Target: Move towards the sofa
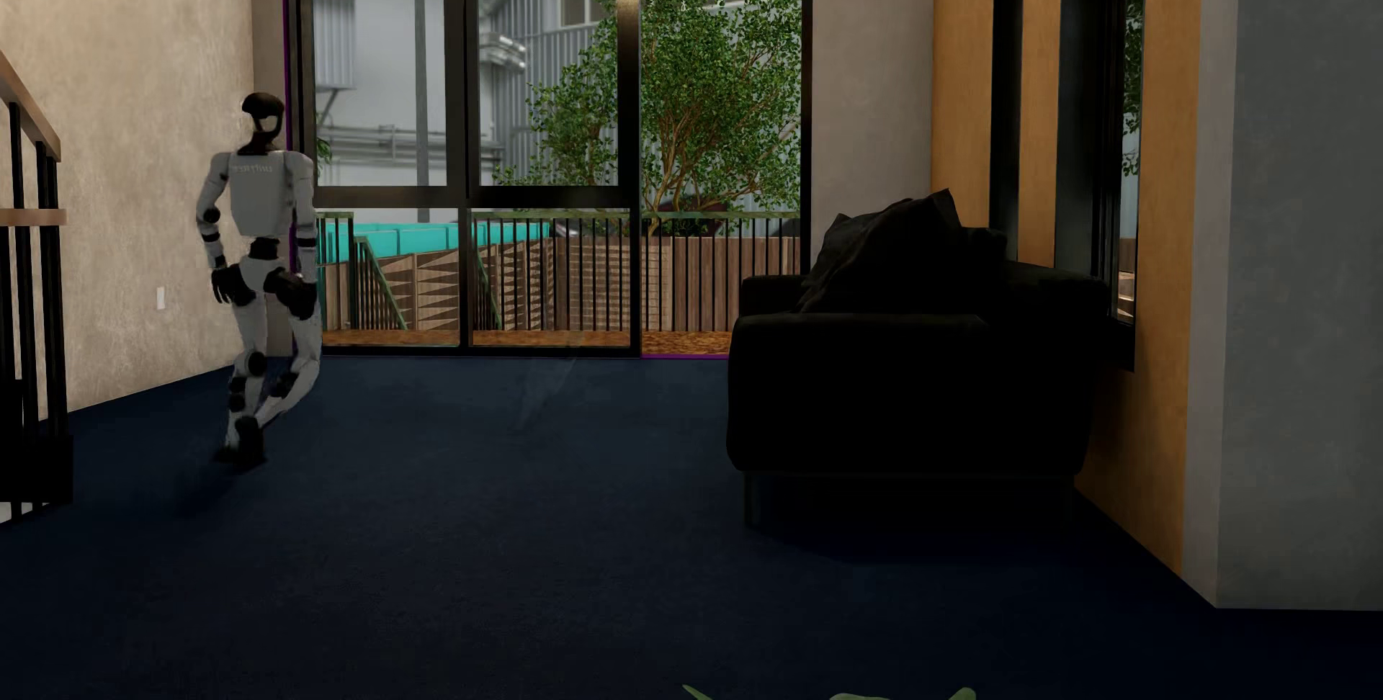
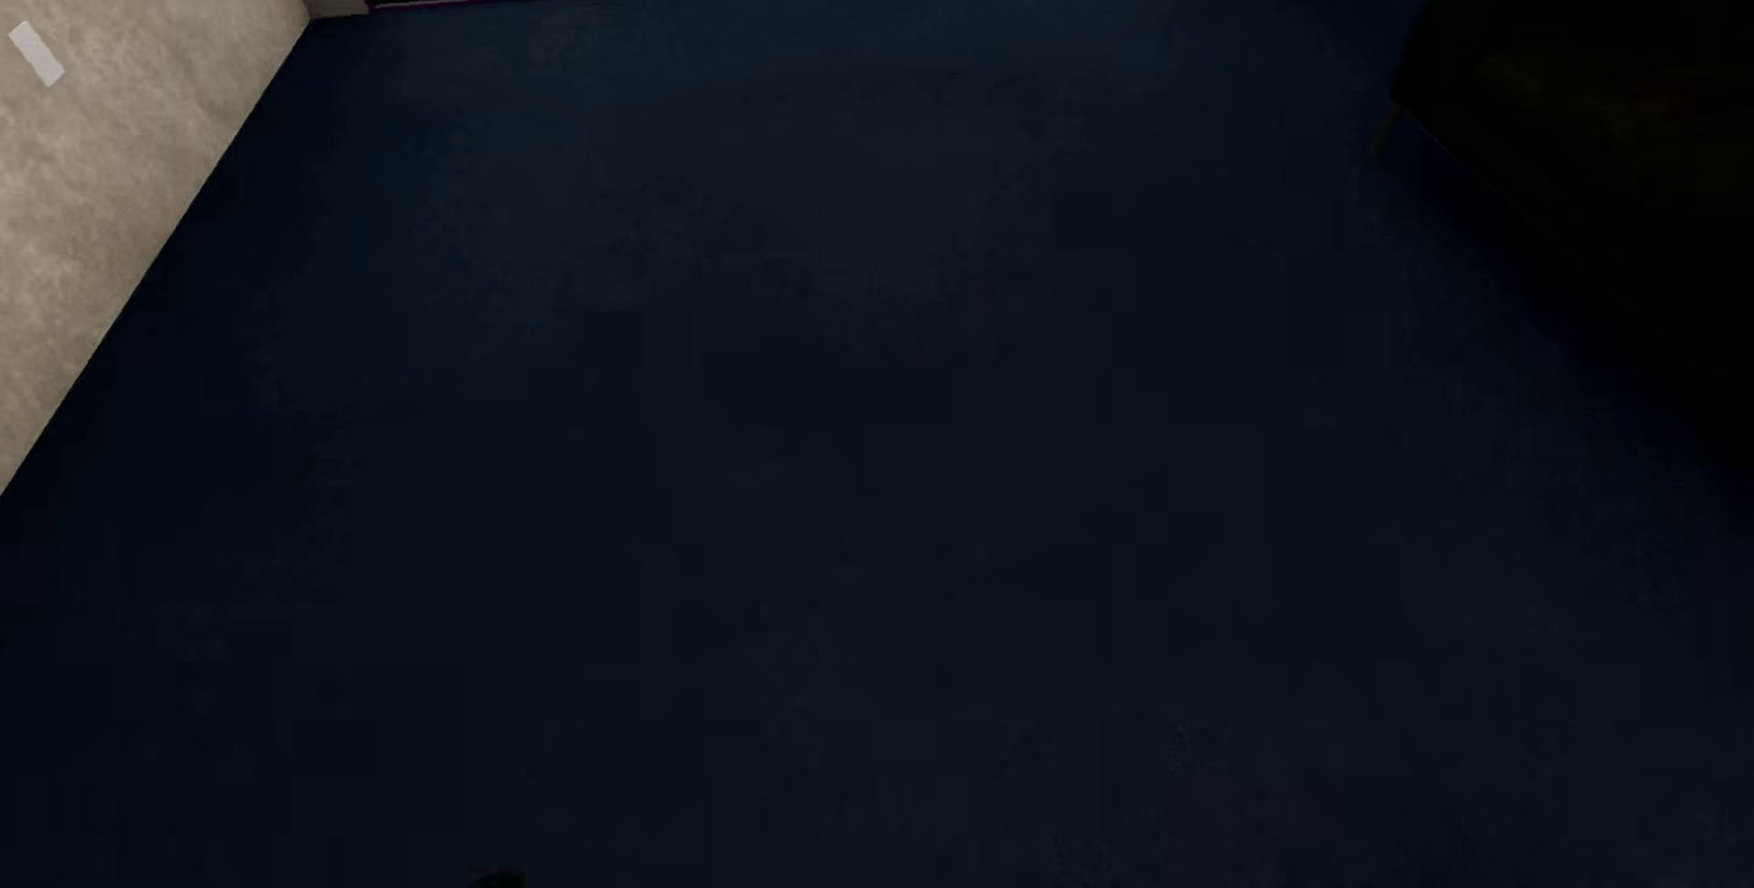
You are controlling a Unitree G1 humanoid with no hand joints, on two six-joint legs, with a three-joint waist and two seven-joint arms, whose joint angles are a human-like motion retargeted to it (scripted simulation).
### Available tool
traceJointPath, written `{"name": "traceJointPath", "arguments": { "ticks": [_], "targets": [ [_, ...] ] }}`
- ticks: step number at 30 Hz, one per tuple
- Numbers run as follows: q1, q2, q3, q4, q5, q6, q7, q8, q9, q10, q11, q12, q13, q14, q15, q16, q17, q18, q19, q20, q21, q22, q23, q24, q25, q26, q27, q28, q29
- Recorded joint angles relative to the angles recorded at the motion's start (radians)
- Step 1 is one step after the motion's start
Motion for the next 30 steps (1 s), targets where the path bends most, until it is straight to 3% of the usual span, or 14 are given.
{"name": "traceJointPath", "arguments": {
  "ticks": [2, 5, 6, 8, 10, 13, 15, 16, 17, 19, 22, 25, 28, 30],
  "targets": [
    [0.111, -0.133, -0.097, 0.021, 0.009, 0.013, 0.000, 0.000, 0.012, -0.029, -0.118, -0.041, 0.042, -0.084, -0.036, 0.018, -0.015, 0.000, 0.000, 0.080, -0.120, -0.087, -0.033, 0.000, 0.000, 0.000, 0.000, 0.000, 0.000],
    [0.239, -0.208, -0.231, 0.067, -0.006, 0.045, 0.000, 0.000, -0.006, -0.070, -0.660, -0.096, 0.077, -0.202, 0.083, 0.016, -0.029, 0.000, 0.000, 0.226, -0.215, -0.196, -0.086, 0.000, 0.000, 0.000, 0.000, 0.000, 0.000],
    [0.285, -0.193, -0.264, 0.074, -0.019, 0.051, 0.000, 0.000, -0.010, -0.082, -0.832, -0.115, 0.083, -0.247, 0.063, 0.012, -0.028, 0.000, 0.000, 0.248, -0.225, -0.230, -0.083, 0.000, 0.000, 0.000, 0.000, 0.000, 0.000],
    [0.366, -0.161, -0.310, 0.087, -0.054, 0.054, 0.000, 0.000, -0.027, -0.088, -0.952, -0.150, 0.088, -0.330, -0.142, 0.002, -0.009, 0.000, 0.000, 0.249, -0.236, -0.293, -0.036, 0.000, 0.000, 0.000, 0.000, 0.000, 0.000],
    [0.401, -0.182, -0.332, 0.116, -0.068, 0.069, 0.000, 0.000, -0.068, -0.059, -0.914, -0.154, 0.087, -0.314, -0.145, -0.013, 0.019, 0.000, 0.000, 0.230, -0.211, -0.347, 0.036, 0.000, 0.000, 0.000, 0.000, 0.000, 0.000],
    [0.397, -0.243, -0.273, 0.163, -0.001, 0.157, 0.000, 0.000, -0.145, 0.060, -0.819, -0.031, 0.079, 0.014, 0.185, -0.069, 0.029, 0.000, 0.000, 0.198, -0.131, -0.356, 0.134, 0.000, 0.000, 0.000, 0.000, 0.000, 0.000],
    [0.318, -0.158, -0.216, 0.195, 0.088, 0.211, 0.000, 0.000, -0.147, 0.275, -0.807, 0.067, 0.052, 0.367, 0.142, -0.105, -0.001, 0.000, 0.000, 0.126, -0.115, -0.245, 0.128, 0.000, 0.000, 0.000, 0.000, 0.000, 0.000],
    [0.222, -0.094, -0.201, 0.214, 0.127, 0.232, 0.000, 0.000, -0.145, 0.414, -0.833, 0.093, 0.037, 0.464, 0.077, -0.109, -0.014, 0.000, 0.000, 0.042, -0.142, -0.174, 0.096, 0.000, 0.000, 0.000, 0.000, 0.000, 0.000],
    [0.114, -0.035, -0.180, 0.222, 0.158, 0.245, 0.000, 0.000, -0.142, 0.557, -0.856, 0.107, 0.021, 0.458, 0.016, -0.109, -0.023, 0.000, 0.000, -0.059, -0.187, -0.102, 0.056, 0.000, 0.000, 0.000, 0.000, 0.000, 0.000],
    [-0.079, 0.068, -0.088, 0.207, 0.206, 0.246, 0.000, 0.000, -0.129, 0.780, -0.897, 0.141, -0.022, 0.265, -0.065, -0.114, -0.039, 0.000, 0.000, -0.206, -0.281, 0.023, -0.044, 0.000, 0.000, 0.000, 0.000, 0.000, 0.000],
    [-0.256, 0.244, 0.075, 0.164, 0.222, 0.213, 0.000, 0.000, -0.096, 0.693, -0.963, 0.241, -0.088, 0.077, -0.166, -0.119, -0.051, 0.000, 0.000, -0.228, -0.381, 0.147, -0.229, 0.000, 0.000, 0.000, 0.000, 0.000, 0.000],
    [-0.284, 0.378, 0.207, 0.130, 0.176, 0.171, 0.000, 0.000, -0.074, 0.243, -0.990, 0.349, -0.148, 0.141, -0.223, -0.098, -0.048, 0.000, 0.000, -0.195, -0.388, 0.129, -0.371, 0.000, 0.000, 0.000, 0.000, 0.000, 0.000],
    [-0.290, 0.488, 0.231, 0.129, 0.134, 0.177, 0.000, 0.000, -0.093, -0.124, -1.013, 0.385, -0.158, 0.257, -0.284, -0.090, -0.057, 0.000, 0.000, -0.188, -0.351, 0.087, -0.471, 0.000, 0.000, 0.000, 0.000, 0.000, 0.000],
    [-0.304, 0.567, 0.220, 0.127, 0.117, 0.200, 0.000, 0.000, -0.107, -0.261, -1.018, 0.369, -0.121, -0.134, -0.314, -0.088, -0.065, 0.000, 0.000, -0.156, -0.332, 0.075, -0.491, 0.000, 0.000, 0.000, 0.000, 0.000, 0.000]
  ]
}}
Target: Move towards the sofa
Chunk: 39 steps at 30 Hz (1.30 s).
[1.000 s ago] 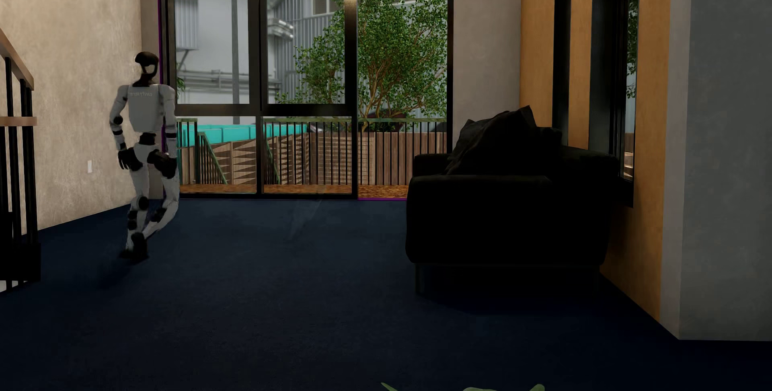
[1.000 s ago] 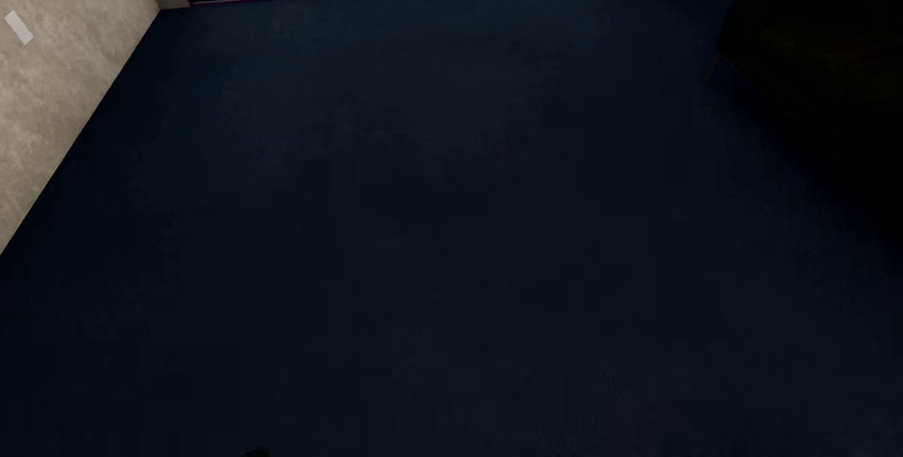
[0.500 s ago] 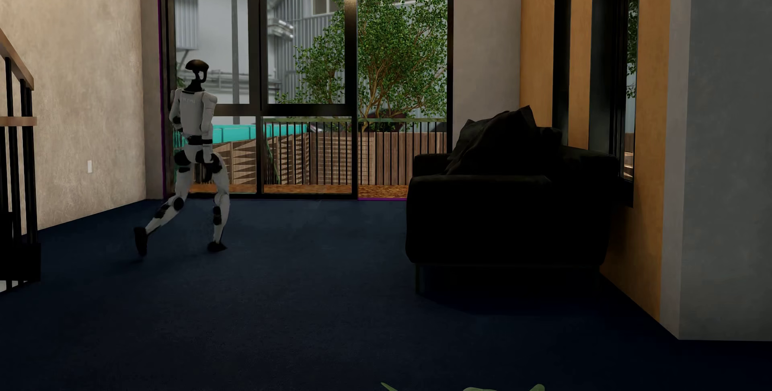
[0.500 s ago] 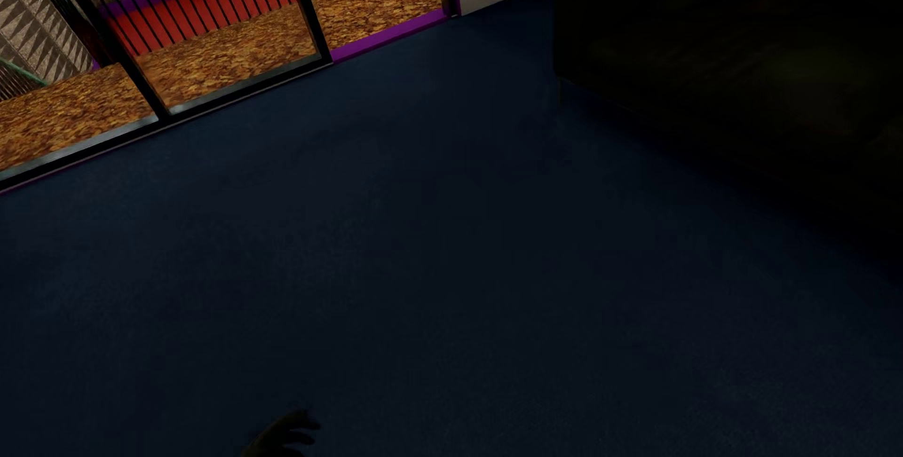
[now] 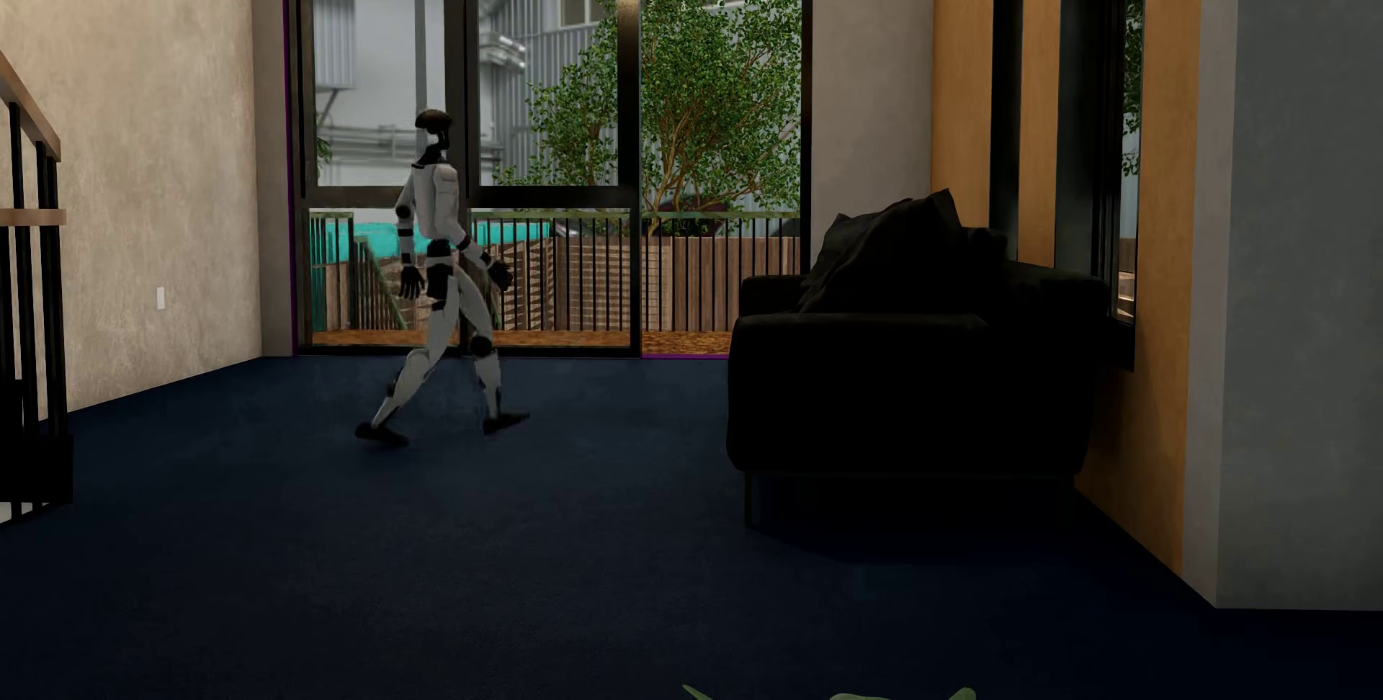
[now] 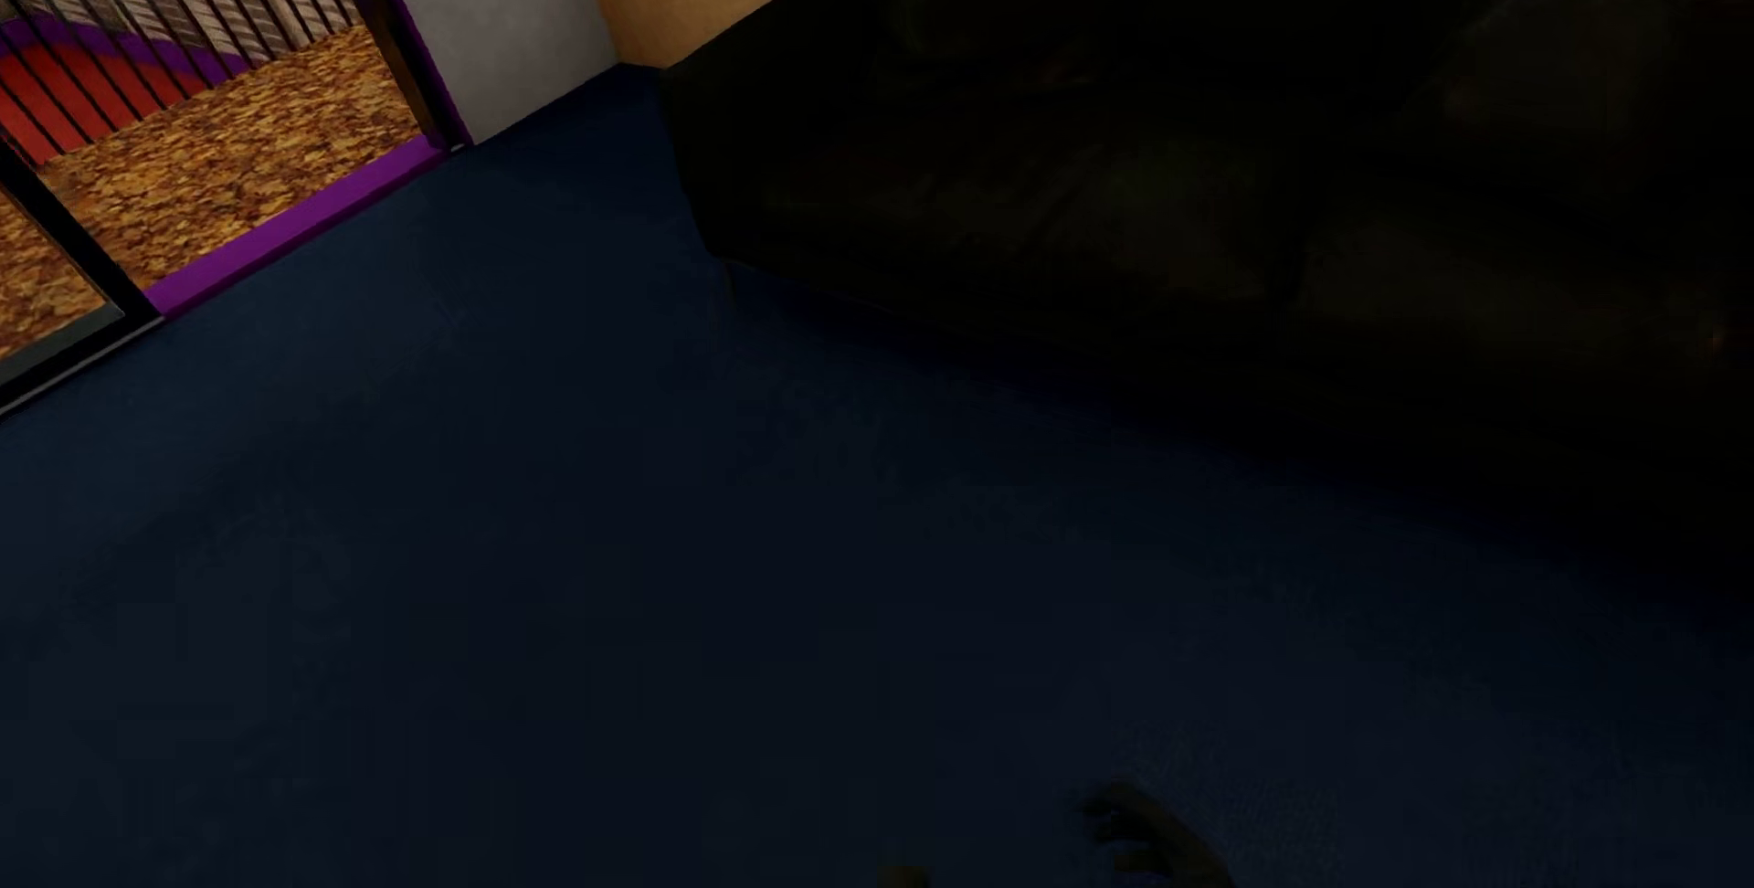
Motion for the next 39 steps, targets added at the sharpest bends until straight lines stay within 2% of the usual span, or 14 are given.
{"name": "traceJointPath", "arguments": {
  "ticks": [1, 3, 4, 6, 9, 10, 14, 17, 19, 23, 28, 31, 32, 39],
  "targets": [
    [-0.019, 0.030, -0.002, -0.008, -0.006, 0.007, 0.000, 0.000, -0.007, -0.008, 0.004, -0.015, 0.023, -0.007, -0.004, 0.003, 0.001, 0.000, 0.000, 0.027, 0.017, -0.002, 0.025, 0.000, 0.000, 0.000, 0.000, 0.000, 0.000],
    [-0.072, 0.060, 0.006, -0.028, -0.037, -0.015, 0.000, 0.000, -0.026, 0.130, 0.038, -0.058, 0.061, 0.492, 0.027, 0.017, 0.029, 0.000, 0.000, 0.093, 0.070, 0.010, 0.166, 0.000, 0.000, 0.000, 0.000, 0.000, 0.000],
    [-0.095, 0.064, 0.003, -0.046, -0.064, -0.052, 0.000, 0.000, -0.026, 0.200, 0.080, -0.089, 0.068, 0.528, 0.071, 0.026, 0.063, 0.000, 0.000, 0.121, 0.112, 0.039, 0.298, 0.000, 0.000, 0.000, 0.000, 0.000, 0.000],
    [-0.055, 0.027, -0.011, -0.080, -0.130, -0.133, 0.000, 0.000, -0.001, 0.309, 0.240, -0.177, 0.076, 0.454, 0.228, 0.037, 0.120, 0.000, 0.000, 0.181, 0.249, 0.118, 0.561, 0.000, 0.000, 0.000, 0.000, 0.000, 0.000],
    [0.108, -0.272, -0.047, -0.099, -0.184, -0.170, 0.000, 0.000, 0.036, 0.264, 0.650, -0.266, 0.106, 0.305, 0.565, 0.044, 0.050, 0.000, 0.000, 0.337, 0.460, 0.082, 0.538, 0.000, 0.000, 0.000, 0.000, 0.000, 0.000],
    [0.150, -0.373, -0.095, -0.098, -0.177, -0.167, 0.000, 0.000, 0.047, 0.255, 0.783, -0.271, 0.117, 0.269, 0.570, 0.056, 0.018, 0.000, 0.000, 0.366, 0.428, 0.025, 0.500, 0.000, 0.000, 0.000, 0.000, 0.000, 0.000],
    [0.274, -0.617, -0.298, -0.094, -0.162, -0.173, 0.000, 0.000, 0.098, 0.282, 0.990, -0.321, 0.146, 0.184, 0.260, 0.144, -0.001, 0.000, 0.000, 0.438, 0.084, -0.190, 0.411, 0.000, 0.000, 0.000, 0.000, 0.000, 0.000],
    [0.335, -0.659, -0.367, -0.085, -0.151, -0.156, 0.000, 0.000, 0.097, 0.272, 0.730, -0.405, 0.123, 0.136, 0.280, 0.142, 0.053, 0.000, 0.000, 0.556, -0.072, -0.229, 0.395, 0.000, 0.000, 0.000, 0.000, 0.000, 0.000],
    [0.363, -0.599, -0.380, -0.066, -0.131, -0.132, 0.000, 0.000, 0.095, 0.260, 0.464, -0.444, 0.092, 0.146, 0.277, 0.113, 0.073, 0.000, 0.000, 0.590, -0.005, -0.268, 0.420, 0.000, 0.000, 0.000, 0.000, 0.000, 0.000],
    [0.394, -0.440, -0.342, -0.047, -0.080, -0.101, 0.000, 0.000, 0.066, 0.219, 0.156, -0.471, 0.046, 0.124, 0.247, 0.071, 0.088, 0.000, 0.000, 0.415, 0.267, -0.375, 0.408, 0.000, 0.000, 0.000, 0.000, 0.000, 0.000],
    [0.446, -0.320, -0.295, -0.027, -0.038, -0.063, 0.000, 0.000, 0.046, 0.133, 0.039, -0.486, -0.032, 0.018, 0.118, -0.050, 0.029, 0.000, 0.000, 0.056, 0.318, -0.205, 0.484, 0.000, 0.000, 0.000, 0.000, 0.000, 0.000],
    [0.432, -0.282, -0.329, -0.019, -0.031, -0.074, 0.000, 0.000, 0.048, 0.141, 0.038, -0.480, -0.114, 0.037, 0.094, -0.088, 0.010, 0.000, 0.000, -0.291, 0.288, -0.063, 0.491, 0.000, 0.000, 0.000, 0.000, 0.000, 0.000],
    [0.430, -0.276, -0.336, -0.018, -0.030, -0.079, 0.000, 0.000, 0.053, 0.144, 0.039, -0.469, -0.133, 0.031, 0.093, -0.077, 0.009, 0.000, 0.000, -0.340, 0.263, -0.076, 0.471, 0.000, 0.000, 0.000, 0.000, 0.000, 0.000],
    [0.436, -0.251, -0.269, -0.019, -0.030, -0.104, 0.000, 0.000, 0.028, 0.139, -0.030, -0.449, -0.164, 0.016, 0.077, -0.024, 0.057, 0.000, 0.000, -0.020, 0.189, -0.080, 0.331, 0.000, 0.000, 0.000, 0.000, 0.000, 0.000]
  ]
}}
